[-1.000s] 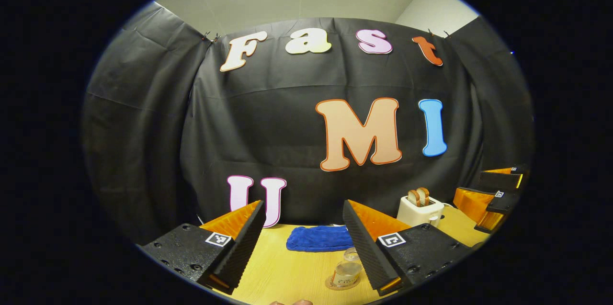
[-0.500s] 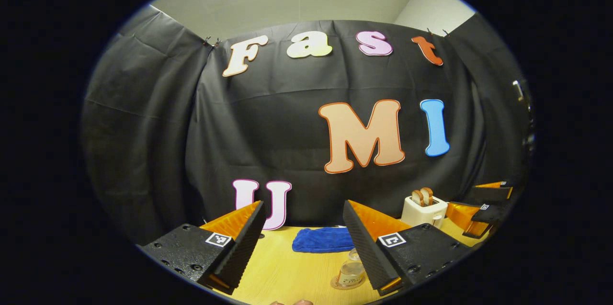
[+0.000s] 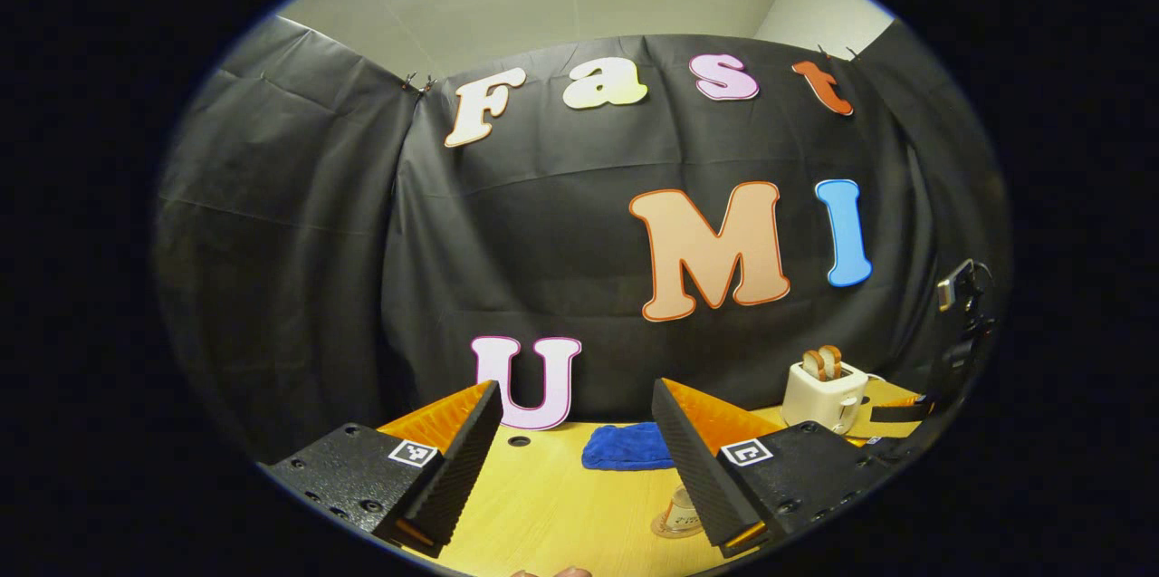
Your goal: Open the teacup lid with one hand, grasp the water bottle and pour water into the teacup with the other hand; after pouring, place the water bottle on the coaster and then close the teacup lid.
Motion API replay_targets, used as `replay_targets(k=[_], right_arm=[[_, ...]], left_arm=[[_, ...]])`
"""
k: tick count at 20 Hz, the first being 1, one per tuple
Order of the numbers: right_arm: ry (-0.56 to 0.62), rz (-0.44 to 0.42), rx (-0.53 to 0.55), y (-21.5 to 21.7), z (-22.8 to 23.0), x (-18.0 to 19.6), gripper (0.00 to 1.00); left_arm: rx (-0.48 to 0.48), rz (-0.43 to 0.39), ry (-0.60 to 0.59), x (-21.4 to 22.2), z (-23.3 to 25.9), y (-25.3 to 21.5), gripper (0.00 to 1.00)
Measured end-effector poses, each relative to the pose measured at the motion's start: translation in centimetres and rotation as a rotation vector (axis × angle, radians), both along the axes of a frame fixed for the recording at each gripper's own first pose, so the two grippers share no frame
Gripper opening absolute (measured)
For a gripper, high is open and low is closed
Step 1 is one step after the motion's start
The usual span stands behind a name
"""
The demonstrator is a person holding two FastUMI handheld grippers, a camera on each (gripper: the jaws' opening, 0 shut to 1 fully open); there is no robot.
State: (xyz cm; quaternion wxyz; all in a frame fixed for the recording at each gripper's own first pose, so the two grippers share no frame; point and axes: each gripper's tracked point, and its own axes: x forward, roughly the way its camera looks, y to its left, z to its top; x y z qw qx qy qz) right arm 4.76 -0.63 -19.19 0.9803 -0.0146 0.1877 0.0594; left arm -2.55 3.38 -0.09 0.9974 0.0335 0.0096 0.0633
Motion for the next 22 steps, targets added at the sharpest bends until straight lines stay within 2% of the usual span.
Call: replay_targets(k=[6,7,8,10,13,14,18,19,21,22], right_arm=[[0.087,0.060,-0.038,1.1,-5.0,1.0,1.00],[0.099,0.065,-0.038,1.2,-5.7,1.2,0.94],[0.111,0.067,-0.046,1.2,-6.3,1.3,0.94],[0.138,0.070,-0.060,1.2,-7.4,1.5,0.84],[0.192,0.088,-0.069,1.5,-9.3,1.3,0.82],[0.204,0.095,-0.072,1.7,-9.7,1.2,0.84],[0.207,0.106,-0.096,1.9,-10.4,1.1,0.58],[0.214,0.112,-0.100,2.0,-10.6,0.9,0.54],[0.207,0.115,-0.103,2.1,-10.4,1.1,0.58],[0.204,0.117,-0.107,2.1,-10.3,1.1,0.51]], left_arm=[[0.035,0.031,0.013,-0.6,0.0,0.7,0.97],[0.041,0.037,0.019,-0.7,0.0,0.8,0.96],[0.047,0.042,0.022,-0.7,0.0,1.0,0.95],[0.054,0.048,0.029,-0.9,-0.2,1.1,0.95],[0.057,0.059,0.033,-1.0,-0.1,1.3,0.95],[0.058,0.061,0.036,-1.1,-0.2,1.4,0.95],[0.065,0.070,0.040,-1.2,-0.4,1.7,0.95],[0.066,0.070,0.041,-1.2,-0.4,1.7,0.95],[0.065,0.073,0.045,-1.3,-0.5,1.7,0.95],[0.063,0.074,0.046,-1.3,-0.6,1.8,0.95]])
